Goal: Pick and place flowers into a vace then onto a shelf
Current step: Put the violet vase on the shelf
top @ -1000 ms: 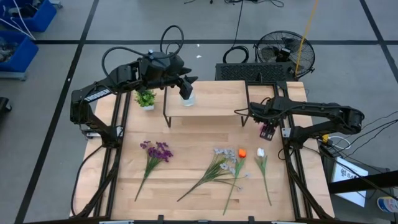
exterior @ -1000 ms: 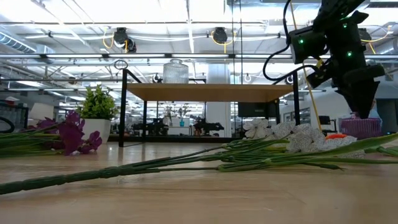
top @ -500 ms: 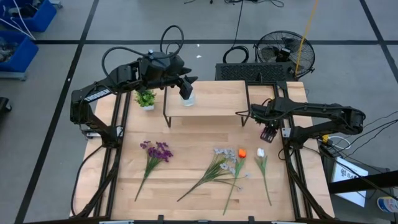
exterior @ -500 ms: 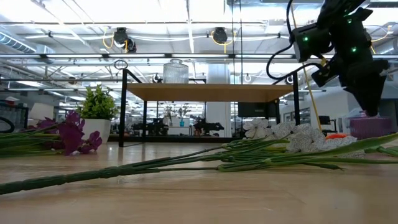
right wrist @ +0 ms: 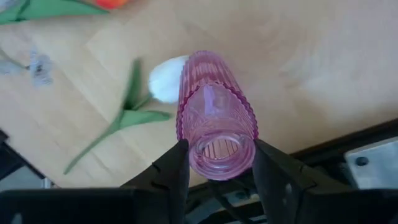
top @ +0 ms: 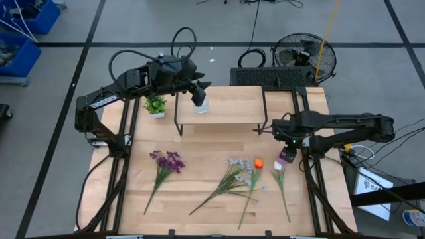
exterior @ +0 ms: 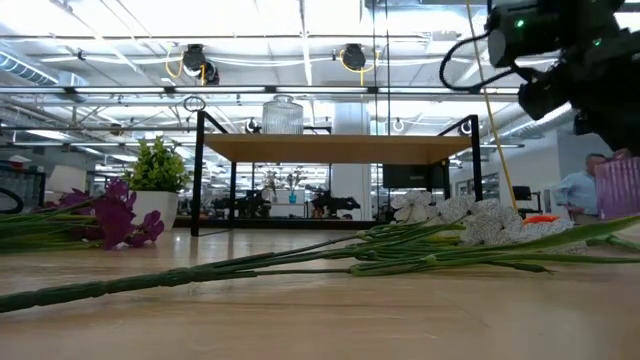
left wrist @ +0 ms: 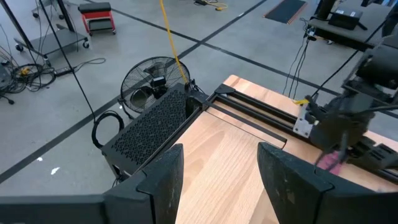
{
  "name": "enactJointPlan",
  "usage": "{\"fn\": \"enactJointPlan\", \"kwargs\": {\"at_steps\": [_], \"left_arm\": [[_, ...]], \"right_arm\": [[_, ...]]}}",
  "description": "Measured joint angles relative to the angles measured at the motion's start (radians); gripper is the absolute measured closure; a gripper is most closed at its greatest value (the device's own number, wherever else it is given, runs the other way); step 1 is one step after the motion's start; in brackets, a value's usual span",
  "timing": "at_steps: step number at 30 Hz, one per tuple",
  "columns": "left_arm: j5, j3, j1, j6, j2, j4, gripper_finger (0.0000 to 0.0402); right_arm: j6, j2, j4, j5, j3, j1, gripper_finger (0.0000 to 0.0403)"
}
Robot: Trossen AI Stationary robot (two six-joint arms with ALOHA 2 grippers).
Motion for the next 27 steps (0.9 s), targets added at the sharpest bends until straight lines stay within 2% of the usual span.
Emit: {"fn": "enactJointPlan", "kwargs": {"at_steps": [5, 10, 15, 18, 21, 24, 27], "left_arm": [[0.0, 0.0, 0.0, 0.0, 0.0, 0.0, 0.019], [0.0, 0.0, 0.0, 0.0, 0.0, 0.0, 0.019], [0.0, 0.0, 0.0, -0.006, 0.0, 0.0, 0.019], [0.0, 0.0, 0.0, -0.006, 0.0, 0.001, 0.019], [0.0, 0.0, 0.0, -0.006, 0.0, 0.001, 0.019], [0.0, 0.0, 0.0, -0.005, 0.0, 0.019, 0.019], [0.0, 0.0, 0.0, -0.005, 0.0, 0.059, 0.019]], "right_arm": [[0.079, -0.039, 0.015, 0.003, 0.04, 0.087, 0.0265], [0.134, -0.048, 0.054, 0.004, 0.158, 0.131, 0.0265], [0.125, -0.047, 0.291, 0.01, 0.303, 0.172, 0.0265], [0.077, -0.044, 0.505, 0.081, 0.382, 0.203, 0.0265], [-0.013, -0.013, 0.632, 0.16, 0.469, 0.218, 0.0265], [-0.119, 0.049, 0.661, 0.247, 0.583, 0.212, 0.0265], [-0.221, 0.128, 0.617, 0.327, 0.714, 0.194, 0.0265]]}}
